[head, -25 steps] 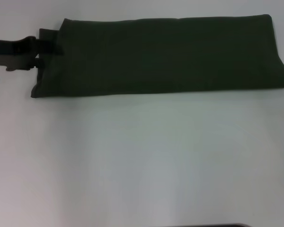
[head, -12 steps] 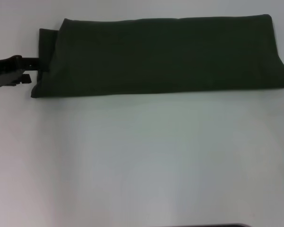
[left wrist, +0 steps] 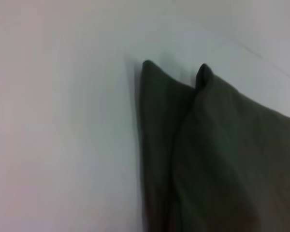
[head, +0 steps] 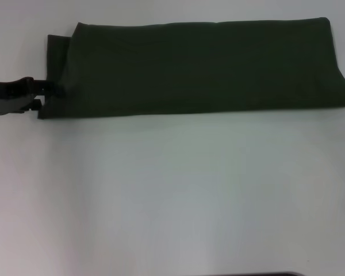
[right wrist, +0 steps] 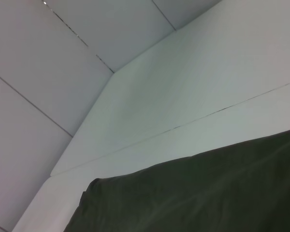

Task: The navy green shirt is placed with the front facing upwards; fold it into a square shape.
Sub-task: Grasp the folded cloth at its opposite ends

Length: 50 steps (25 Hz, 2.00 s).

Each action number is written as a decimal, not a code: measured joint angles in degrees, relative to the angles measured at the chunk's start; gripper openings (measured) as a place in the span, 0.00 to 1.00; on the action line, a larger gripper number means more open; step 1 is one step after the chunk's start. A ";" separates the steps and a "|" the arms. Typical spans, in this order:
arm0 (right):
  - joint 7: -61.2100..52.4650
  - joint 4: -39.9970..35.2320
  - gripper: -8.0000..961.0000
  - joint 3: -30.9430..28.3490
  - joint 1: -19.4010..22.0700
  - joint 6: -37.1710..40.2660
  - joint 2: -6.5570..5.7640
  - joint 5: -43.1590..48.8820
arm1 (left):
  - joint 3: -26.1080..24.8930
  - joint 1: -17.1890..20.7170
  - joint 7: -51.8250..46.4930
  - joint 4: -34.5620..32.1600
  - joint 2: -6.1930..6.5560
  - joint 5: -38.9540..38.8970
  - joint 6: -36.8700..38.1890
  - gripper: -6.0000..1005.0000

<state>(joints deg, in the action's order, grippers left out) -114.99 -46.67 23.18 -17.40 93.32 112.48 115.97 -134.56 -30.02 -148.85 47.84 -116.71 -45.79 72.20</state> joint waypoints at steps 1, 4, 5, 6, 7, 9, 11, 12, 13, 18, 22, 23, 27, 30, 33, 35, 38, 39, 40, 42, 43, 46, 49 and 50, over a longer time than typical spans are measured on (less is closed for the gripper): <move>-0.10 0.00 0.98 -0.02 0.05 0.05 0.01 0.00 | 0.00 -0.02 0.14 -0.28 -0.01 0.07 0.01 0.76; -0.59 0.00 0.98 -0.04 0.13 0.29 0.08 0.00 | 0.13 -0.06 0.46 -0.69 -0.33 0.11 0.24 0.76; -0.69 0.00 0.98 -0.05 0.14 0.43 0.09 0.00 | 0.27 -0.06 0.55 -0.73 -0.53 0.11 0.33 0.76; -0.71 0.00 0.98 -0.05 0.15 0.51 0.10 -0.01 | 0.42 -0.07 0.61 -0.73 -0.74 0.11 0.34 0.76; -0.71 0.00 0.98 -0.06 0.15 0.66 0.11 -0.01 | 0.60 -0.13 0.73 -0.73 -1.00 0.11 0.36 0.76; -0.71 0.00 0.98 -0.07 0.17 0.90 0.11 -0.02 | 0.74 -0.39 0.93 -0.71 -1.37 0.11 0.41 0.76; -0.74 0.07 0.98 -0.07 0.23 1.14 0.15 -0.04 | 0.98 -0.71 1.10 -0.71 -1.67 0.11 0.43 0.76; -0.76 0.16 0.98 -0.07 0.28 1.28 0.15 -0.04 | 1.15 -0.88 1.11 -0.71 -1.81 0.10 0.44 0.76; -0.76 0.26 0.98 -0.09 0.30 1.34 0.16 -0.04 | 1.39 -1.16 1.06 -0.71 -1.95 0.11 0.47 0.76; -0.76 0.44 0.98 -0.16 0.40 1.70 0.13 -0.28 | 3.57 -3.08 -1.33 -0.94 -2.25 3.00 1.01 0.76; -0.76 0.44 0.98 -0.34 0.39 2.11 0.11 -0.40 | 3.88 -4.14 -3.20 -0.36 -2.52 5.72 1.09 0.68; -0.76 0.44 0.98 -0.54 0.38 2.24 0.11 -0.40 | 3.87 -4.17 -3.20 -0.09 -2.60 5.74 1.19 0.64; -0.78 0.44 0.98 -0.94 0.39 2.36 0.17 -0.41 | 3.52 -4.26 -3.22 0.57 -2.60 5.68 1.81 0.47; -0.87 0.44 0.98 -1.00 0.45 2.39 0.18 -0.40 | 3.39 -4.18 -3.25 1.29 -2.70 5.53 2.31 0.34; -1.05 0.50 0.98 -1.01 0.44 2.40 0.18 -0.19 | 3.28 -4.32 -3.17 1.78 -2.73 5.43 3.39 0.26; -1.57 0.51 0.98 -0.97 0.32 2.40 -0.07 0.47 | 3.19 -4.40 -3.00 2.26 -2.73 5.24 4.55 0.21; -3.39 0.47 0.98 -0.97 -0.03 1.78 -1.44 3.06 | 2.96 -4.43 -2.70 3.36 -2.50 4.22 6.66 0.13; -4.15 0.46 0.98 -0.98 -0.21 1.19 -2.10 4.27 | 2.63 -4.43 -2.69 3.68 -2.31 3.75 7.46 0.11; -4.89 0.47 0.98 -0.97 -0.38 0.66 -2.75 5.45 | 2.21 -4.45 -2.69 3.83 -2.20 3.45 8.03 0.10; -6.46 0.49 0.98 -0.92 -0.85 -0.52 -4.08 7.86 | 0.70 -4.50 -2.79 3.95 -1.88 2.86 9.60 0.08; -7.24 0.49 0.98 -0.91 -1.17 -0.99 -4.67 9.17 | 0.19 -4.52 -2.88 3.97 -1.77 2.70 10.11 0.06; -9.18 0.51 0.98 -0.89 -2.10 -1.36 -6.04 11.78 | -0.99 -4.62 -3.35 3.89 -1.46 2.53 11.16 0.05; -12.84 0.20 0.98 -0.28 -3.37 -0.80 -6.77 14.02 | -1.52 -4.61 -5.22 2.33 -0.64 2.52 10.74 0.05; -12.84 0.20 0.98 -0.28 -3.37 -0.80 -6.77 14.02 | -1.52 -4.61 -5.22 2.33 -0.64 2.52 10.74 0.05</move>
<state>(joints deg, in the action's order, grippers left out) -127.83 -46.46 22.90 -20.77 92.51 105.70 129.99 -136.08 -34.63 -154.07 50.17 -117.34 -43.27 82.95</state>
